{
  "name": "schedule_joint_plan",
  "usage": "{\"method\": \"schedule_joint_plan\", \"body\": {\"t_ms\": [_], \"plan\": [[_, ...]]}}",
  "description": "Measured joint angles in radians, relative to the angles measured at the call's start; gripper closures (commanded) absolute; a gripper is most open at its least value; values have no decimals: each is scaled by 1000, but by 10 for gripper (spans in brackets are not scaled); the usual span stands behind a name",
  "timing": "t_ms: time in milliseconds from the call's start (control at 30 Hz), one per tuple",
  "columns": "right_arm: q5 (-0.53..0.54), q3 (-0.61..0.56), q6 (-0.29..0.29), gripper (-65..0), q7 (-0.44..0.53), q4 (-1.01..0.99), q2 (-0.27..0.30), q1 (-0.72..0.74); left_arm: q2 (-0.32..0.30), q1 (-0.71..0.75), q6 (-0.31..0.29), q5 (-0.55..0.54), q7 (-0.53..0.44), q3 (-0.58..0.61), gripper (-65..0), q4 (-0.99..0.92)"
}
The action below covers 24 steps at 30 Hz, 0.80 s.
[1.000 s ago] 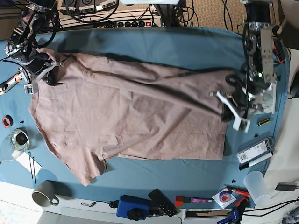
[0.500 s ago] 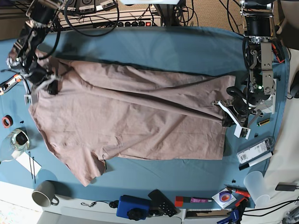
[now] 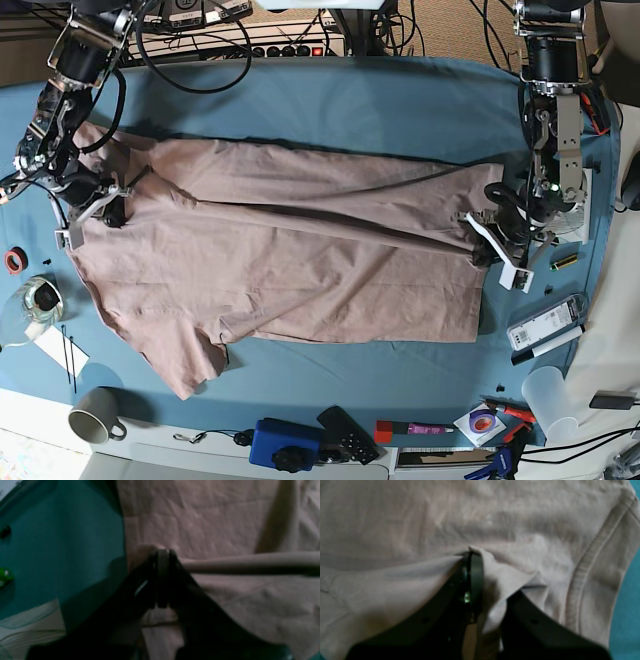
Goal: Fold the T-shirt properly
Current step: 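Pinch the shirt body near the sleeves with both grippers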
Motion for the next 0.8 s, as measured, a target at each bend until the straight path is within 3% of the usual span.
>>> {"method": "schedule_joint_plan", "body": {"t_ms": [800], "plan": [[-48, -8, -4, 0, 39, -11, 8, 81, 0, -10, -1, 3, 8, 0, 0, -6]]}}
